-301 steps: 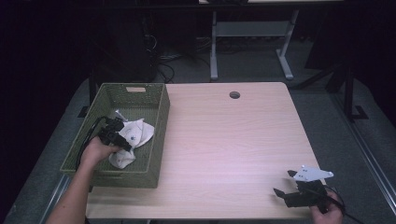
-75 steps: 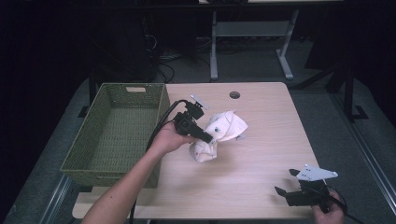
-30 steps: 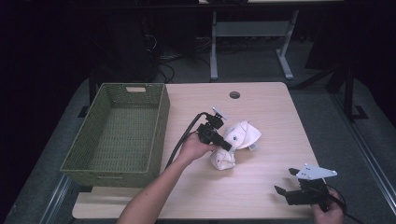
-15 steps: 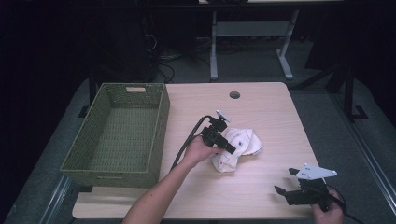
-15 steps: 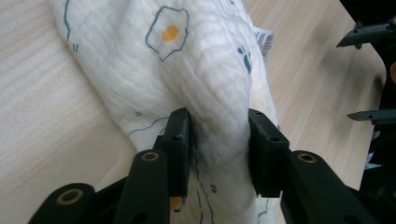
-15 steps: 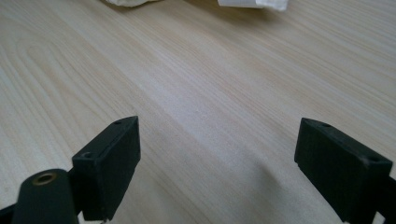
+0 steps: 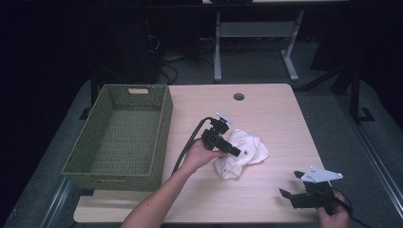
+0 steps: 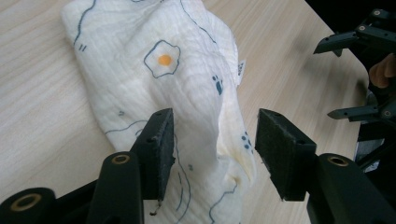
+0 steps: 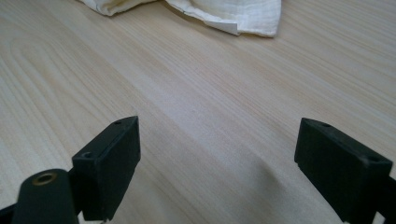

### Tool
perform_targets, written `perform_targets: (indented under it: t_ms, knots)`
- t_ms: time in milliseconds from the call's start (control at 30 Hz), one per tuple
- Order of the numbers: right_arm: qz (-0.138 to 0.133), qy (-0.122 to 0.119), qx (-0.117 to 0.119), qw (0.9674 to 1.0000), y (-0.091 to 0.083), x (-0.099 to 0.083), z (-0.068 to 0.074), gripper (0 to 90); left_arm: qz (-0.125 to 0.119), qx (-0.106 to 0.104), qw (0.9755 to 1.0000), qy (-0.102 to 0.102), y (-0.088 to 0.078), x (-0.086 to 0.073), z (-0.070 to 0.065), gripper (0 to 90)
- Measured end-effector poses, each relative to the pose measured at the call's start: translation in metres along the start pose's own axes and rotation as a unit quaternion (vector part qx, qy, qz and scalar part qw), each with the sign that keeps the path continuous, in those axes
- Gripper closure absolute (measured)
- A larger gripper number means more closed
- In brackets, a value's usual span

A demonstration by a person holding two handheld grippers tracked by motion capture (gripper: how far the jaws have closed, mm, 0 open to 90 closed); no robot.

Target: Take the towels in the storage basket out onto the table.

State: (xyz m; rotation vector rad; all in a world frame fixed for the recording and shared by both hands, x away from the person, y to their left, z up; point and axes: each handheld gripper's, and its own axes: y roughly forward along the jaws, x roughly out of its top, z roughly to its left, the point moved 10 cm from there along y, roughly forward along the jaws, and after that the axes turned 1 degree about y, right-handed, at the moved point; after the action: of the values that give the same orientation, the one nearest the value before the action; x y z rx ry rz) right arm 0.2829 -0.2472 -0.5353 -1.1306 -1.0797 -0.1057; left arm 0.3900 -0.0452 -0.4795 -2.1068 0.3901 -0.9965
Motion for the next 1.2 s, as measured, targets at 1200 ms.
perform_targets:
  t_ms: [1200]
  knots:
    - [0.010,0.002,-0.012,0.9999,0.001,-0.004,-0.004,14.0,-0.056,-0.001,0.9984,0.011,-0.047,-0.057,-0.006,30.6]
